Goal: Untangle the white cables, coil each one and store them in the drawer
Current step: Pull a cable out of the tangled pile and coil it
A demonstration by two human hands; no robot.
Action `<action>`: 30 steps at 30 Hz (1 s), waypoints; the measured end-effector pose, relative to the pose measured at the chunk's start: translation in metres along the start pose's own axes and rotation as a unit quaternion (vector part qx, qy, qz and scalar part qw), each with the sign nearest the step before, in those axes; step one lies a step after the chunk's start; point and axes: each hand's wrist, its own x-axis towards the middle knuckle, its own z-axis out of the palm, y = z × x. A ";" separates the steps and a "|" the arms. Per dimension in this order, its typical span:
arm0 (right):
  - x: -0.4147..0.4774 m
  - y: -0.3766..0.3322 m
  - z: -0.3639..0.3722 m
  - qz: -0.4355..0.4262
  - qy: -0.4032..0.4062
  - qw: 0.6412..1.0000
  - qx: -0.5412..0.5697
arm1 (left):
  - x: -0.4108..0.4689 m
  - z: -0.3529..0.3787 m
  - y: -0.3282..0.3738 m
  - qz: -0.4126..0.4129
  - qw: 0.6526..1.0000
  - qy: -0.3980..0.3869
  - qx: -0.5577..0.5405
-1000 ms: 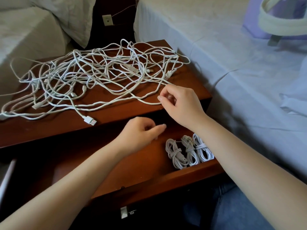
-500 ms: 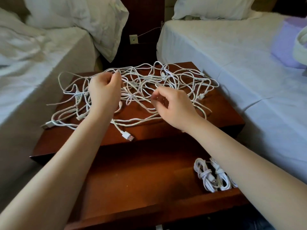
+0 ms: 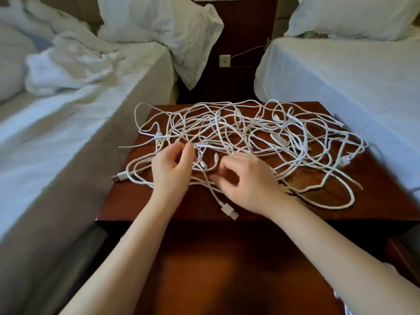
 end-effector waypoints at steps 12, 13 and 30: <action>-0.006 -0.002 -0.006 0.027 0.024 0.999 -0.038 | -0.004 -0.002 0.003 0.027 0.999 -0.022 0.010; -0.006 -0.002 -0.010 0.035 0.049 0.998 -0.009 | -0.005 -0.002 0.005 0.015 0.999 -0.031 0.008; -0.011 -0.005 -0.027 0.072 0.075 0.974 0.202 | -0.017 -0.006 0.043 0.001 0.971 -0.214 -0.110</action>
